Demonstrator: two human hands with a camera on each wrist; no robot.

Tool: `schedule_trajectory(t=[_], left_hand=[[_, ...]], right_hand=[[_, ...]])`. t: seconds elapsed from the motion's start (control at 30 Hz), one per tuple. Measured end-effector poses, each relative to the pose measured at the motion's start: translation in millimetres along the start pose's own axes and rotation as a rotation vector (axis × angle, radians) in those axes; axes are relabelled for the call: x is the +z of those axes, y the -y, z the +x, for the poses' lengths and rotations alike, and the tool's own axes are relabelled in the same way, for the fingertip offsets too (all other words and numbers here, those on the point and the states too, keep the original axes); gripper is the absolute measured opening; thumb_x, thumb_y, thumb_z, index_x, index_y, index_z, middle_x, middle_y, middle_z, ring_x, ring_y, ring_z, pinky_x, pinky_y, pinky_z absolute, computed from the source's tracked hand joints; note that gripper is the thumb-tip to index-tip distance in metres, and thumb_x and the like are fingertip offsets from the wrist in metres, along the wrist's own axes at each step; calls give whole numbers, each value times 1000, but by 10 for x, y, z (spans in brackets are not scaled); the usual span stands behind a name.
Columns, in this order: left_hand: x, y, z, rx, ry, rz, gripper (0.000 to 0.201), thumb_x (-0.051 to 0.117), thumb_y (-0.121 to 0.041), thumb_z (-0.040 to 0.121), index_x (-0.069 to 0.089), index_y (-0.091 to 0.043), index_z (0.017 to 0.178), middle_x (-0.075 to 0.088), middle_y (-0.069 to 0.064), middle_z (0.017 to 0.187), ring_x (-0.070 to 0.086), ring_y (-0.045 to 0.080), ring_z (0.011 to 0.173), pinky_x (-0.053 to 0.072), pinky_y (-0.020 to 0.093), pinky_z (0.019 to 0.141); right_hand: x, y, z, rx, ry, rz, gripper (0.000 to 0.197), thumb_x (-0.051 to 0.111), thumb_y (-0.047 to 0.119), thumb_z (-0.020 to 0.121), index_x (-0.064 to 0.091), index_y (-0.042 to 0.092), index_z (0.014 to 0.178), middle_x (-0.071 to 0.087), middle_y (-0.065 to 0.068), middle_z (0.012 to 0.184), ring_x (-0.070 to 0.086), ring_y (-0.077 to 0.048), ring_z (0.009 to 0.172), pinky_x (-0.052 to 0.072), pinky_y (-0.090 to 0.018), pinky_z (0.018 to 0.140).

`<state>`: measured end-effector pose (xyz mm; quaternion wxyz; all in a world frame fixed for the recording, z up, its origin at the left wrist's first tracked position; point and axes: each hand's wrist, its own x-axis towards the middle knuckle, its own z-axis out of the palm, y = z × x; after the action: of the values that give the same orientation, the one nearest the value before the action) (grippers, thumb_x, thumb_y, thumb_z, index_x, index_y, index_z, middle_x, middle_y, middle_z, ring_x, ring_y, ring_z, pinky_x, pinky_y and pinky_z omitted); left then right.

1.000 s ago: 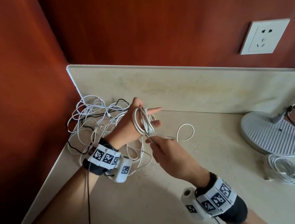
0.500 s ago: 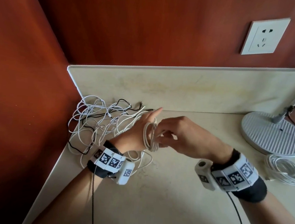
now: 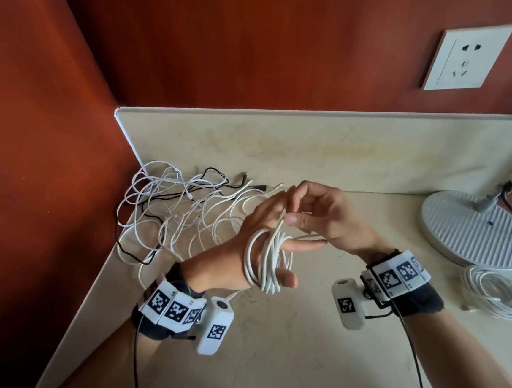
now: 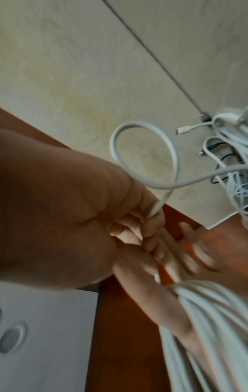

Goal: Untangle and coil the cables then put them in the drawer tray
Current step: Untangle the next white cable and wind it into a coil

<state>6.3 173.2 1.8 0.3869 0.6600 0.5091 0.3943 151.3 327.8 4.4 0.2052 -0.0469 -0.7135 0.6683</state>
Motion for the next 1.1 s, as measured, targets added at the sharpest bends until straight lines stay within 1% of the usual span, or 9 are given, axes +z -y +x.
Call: schedule_trajectory(t=[0.1,0.2,0.37,0.47,0.53,0.73,0.87,1.0,1.1], left_hand=[[-29,-49,-63,-27,-71,256,102,65,-81,71,15,-52,156,3,-17,169,12,4,156,22,59,125],[-38,-46,-56,107,-56,431,79,42,-90,78,37,-56,149,-6,-5,172,-4,20,159,10,58,126],[-146,-87,-142,-247,-90,109,158,62,-102,34,34,-9,158,58,-1,124,60,0,114,42,20,112],[-197,-85,112,116,-163,391,77,48,-81,87,39,-42,153,18,15,168,27,29,153,17,48,128],[-265,-7,228,186,-171,482,54,45,-63,100,47,-40,149,1,11,172,20,34,154,18,56,126],[-459,278,306,-17,-336,693,61,38,-50,90,53,-36,148,-16,-30,165,23,38,151,24,60,122],[-348,339,310,-50,-304,606,57,40,-47,95,49,-39,150,-14,-5,172,40,40,143,25,58,123],[-310,286,343,-52,-350,286,49,45,-35,107,38,-33,156,40,-22,155,50,3,130,32,37,123],[-288,329,336,-123,-403,182,50,45,-10,109,39,-21,157,30,-18,162,41,-26,117,33,16,115]], right_hand=[[81,-172,1,34,-28,31,25,72,5,92,52,-10,94,58,-20,81,53,-25,68,43,-36,51],[73,-233,-8,123,-1,84,27,77,19,91,64,-3,99,64,-21,89,58,-27,76,46,-34,66],[121,-293,-7,198,24,214,17,64,9,97,66,-6,102,61,-16,77,52,-17,59,48,-23,59],[254,-337,11,266,-24,25,52,52,39,106,61,-12,100,54,-39,81,49,-40,63,51,-42,64],[367,-325,-7,309,-41,-75,63,39,51,107,53,-4,82,46,-27,69,37,-29,61,44,-39,57],[495,-319,-159,283,-19,-384,37,34,34,114,47,14,86,52,8,64,44,-10,59,40,-25,63],[584,-333,-207,386,48,-460,18,33,19,111,49,11,111,69,3,81,58,-11,64,51,-31,67],[532,-383,-206,445,44,-422,22,31,12,108,53,15,108,70,-2,83,62,-11,67,52,-30,71],[472,-402,-165,476,58,-491,25,32,8,105,55,19,100,71,0,78,63,-11,66,54,-34,75]])
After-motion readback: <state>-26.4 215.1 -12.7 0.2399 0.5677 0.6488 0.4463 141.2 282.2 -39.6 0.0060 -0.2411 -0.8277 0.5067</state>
